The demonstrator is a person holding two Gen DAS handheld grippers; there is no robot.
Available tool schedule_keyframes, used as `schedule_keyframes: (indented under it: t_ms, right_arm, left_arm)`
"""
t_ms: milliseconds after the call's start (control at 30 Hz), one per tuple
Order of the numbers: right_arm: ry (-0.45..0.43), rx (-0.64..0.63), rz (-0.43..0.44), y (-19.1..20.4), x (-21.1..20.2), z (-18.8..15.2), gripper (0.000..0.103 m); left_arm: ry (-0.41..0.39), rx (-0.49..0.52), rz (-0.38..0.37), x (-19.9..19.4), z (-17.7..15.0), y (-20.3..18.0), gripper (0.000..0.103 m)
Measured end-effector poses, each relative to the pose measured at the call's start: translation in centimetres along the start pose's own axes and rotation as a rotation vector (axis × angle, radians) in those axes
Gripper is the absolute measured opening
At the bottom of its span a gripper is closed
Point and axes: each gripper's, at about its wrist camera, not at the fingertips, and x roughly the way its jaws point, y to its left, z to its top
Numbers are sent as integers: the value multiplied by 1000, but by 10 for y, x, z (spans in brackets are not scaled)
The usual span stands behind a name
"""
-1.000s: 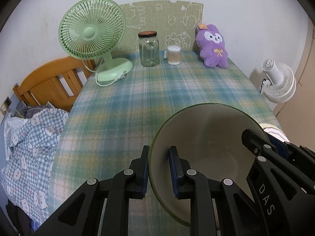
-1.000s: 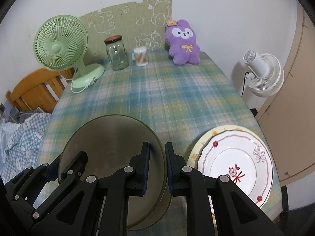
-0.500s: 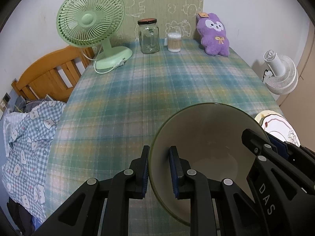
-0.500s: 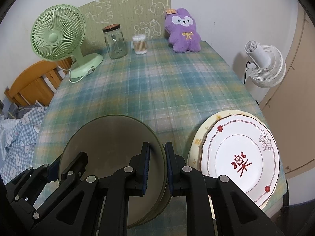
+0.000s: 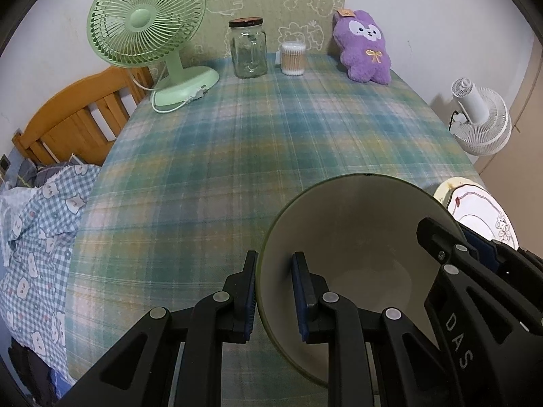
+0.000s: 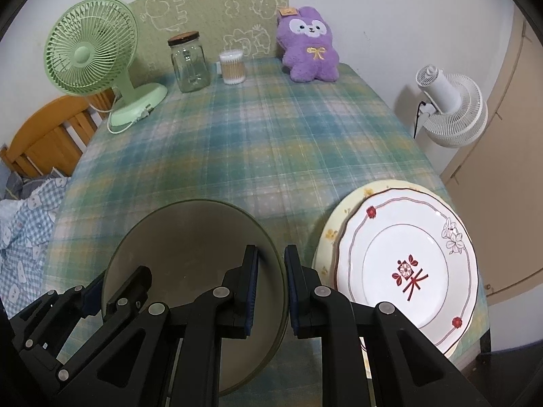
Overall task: Organize plates and bowls
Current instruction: 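Carry the glass bowl with both grippers beside the floral plate stack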
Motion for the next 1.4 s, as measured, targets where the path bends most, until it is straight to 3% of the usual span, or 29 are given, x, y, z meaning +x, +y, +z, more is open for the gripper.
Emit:
schedule_keyframes:
  t_ms: [333, 567, 633, 700, 933, 1100, 1400]
  right_arm:
    - [35, 1, -3, 0, 2, 3, 20]
    - [74, -4, -11, 1, 0, 7, 21]
    - [84, -5, -6, 1, -1, 7, 21]
    - [90, -11, -2, 1, -1, 6, 21]
    - [113, -36, 3, 1, 2, 10, 22]
    - [129, -38, 15, -2, 13, 12, 31]
    - [161, -42, 61, -2, 28, 14, 38]
  left_arm:
    - [12, -3, -14, 0, 3, 1, 18]
    - [17, 22, -61, -6, 5, -1, 41]
    - [11, 32, -58, -8, 4, -2, 43]
    - [13, 27, -54, -9, 3, -1, 52]
    - [28, 4, -42, -5, 3, 2, 58]
    - [45, -11, -36, 3, 4, 4, 58]
    - [82, -30, -27, 16, 5, 5, 58]
